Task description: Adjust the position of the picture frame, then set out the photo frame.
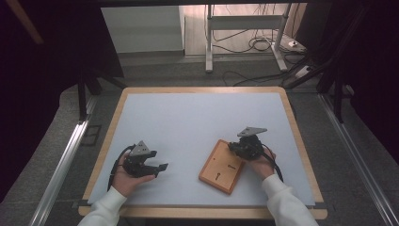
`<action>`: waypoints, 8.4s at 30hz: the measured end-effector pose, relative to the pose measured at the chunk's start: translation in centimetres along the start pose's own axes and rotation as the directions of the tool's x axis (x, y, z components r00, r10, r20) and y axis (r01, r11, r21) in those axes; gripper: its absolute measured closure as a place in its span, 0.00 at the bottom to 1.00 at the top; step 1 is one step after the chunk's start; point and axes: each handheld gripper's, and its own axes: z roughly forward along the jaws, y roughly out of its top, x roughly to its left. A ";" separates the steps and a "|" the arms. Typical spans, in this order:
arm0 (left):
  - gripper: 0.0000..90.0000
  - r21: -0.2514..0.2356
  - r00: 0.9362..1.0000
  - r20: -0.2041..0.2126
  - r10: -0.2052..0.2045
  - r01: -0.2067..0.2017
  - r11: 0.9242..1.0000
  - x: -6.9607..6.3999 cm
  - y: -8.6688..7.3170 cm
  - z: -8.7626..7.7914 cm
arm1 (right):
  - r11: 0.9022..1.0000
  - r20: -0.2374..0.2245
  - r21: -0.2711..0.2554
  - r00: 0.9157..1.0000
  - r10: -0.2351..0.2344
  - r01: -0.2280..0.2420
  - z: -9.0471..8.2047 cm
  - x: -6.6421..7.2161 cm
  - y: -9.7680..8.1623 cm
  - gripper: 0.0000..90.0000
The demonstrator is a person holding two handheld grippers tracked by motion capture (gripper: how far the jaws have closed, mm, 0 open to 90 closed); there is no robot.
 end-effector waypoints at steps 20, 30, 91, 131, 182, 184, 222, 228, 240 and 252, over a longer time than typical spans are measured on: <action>0.31 -0.001 1.000 0.007 -0.001 0.001 1.000 0.1 0.1 0.0 | 0.998 -0.031 -0.037 0.998 -0.049 0.048 -1.0 1.2 1.2 0.94; 0.31 -0.011 1.000 0.003 -0.010 0.010 1.000 0.3 0.1 -0.3 | 0.995 -0.105 -0.053 0.990 -0.093 0.087 0.9 3.6 3.4 0.94; 0.30 -0.003 1.000 0.010 0.025 -0.025 1.000 -0.1 0.2 0.0 | 0.988 -0.233 0.071 0.965 -0.120 0.140 -3.7 6.6 -4.8 1.00; 0.29 -0.006 1.000 0.013 0.026 -0.026 1.000 0.2 0.0 0.0 | 0.984 -0.235 0.078 0.962 -0.141 0.163 -2.8 7.9 -5.0 1.00; 0.27 -0.064 0.990 0.092 0.107 -0.102 0.993 -1.2 4.7 2.8 | 1.000 -0.080 -0.022 0.997 -0.008 0.006 -5.8 4.5 -6.7 0.30; 0.27 -0.062 0.988 0.104 0.117 -0.111 0.992 -1.4 5.6 3.5 | 1.000 -0.077 -0.020 0.997 -0.010 0.008 -5.9 4.6 -6.7 0.29; 0.39 -0.038 0.973 0.153 0.173 -0.169 0.985 -2.1 10.0 8.3 | 0.998 -0.034 0.014 0.997 -0.064 0.064 -5.8 5.1 -7.4 0.27; 0.45 -0.031 0.969 0.167 0.182 -0.179 0.983 -1.7 10.1 9.8 | 0.998 -0.037 0.013 0.997 -0.065 0.066 -5.7 5.1 -7.3 0.27; 0.67 -0.038 0.961 0.182 0.208 -0.205 0.978 -1.7 10.5 11.4 | 0.998 -0.034 0.008 0.998 -0.057 0.057 -5.8 5.2 -7.2 0.27; 0.84 -0.019 0.961 0.167 0.221 -0.221 0.975 -1.6 10.4 11.9 | 0.997 -0.043 -0.024 0.996 -0.076 0.075 -6.0 6.0 -6.6 0.27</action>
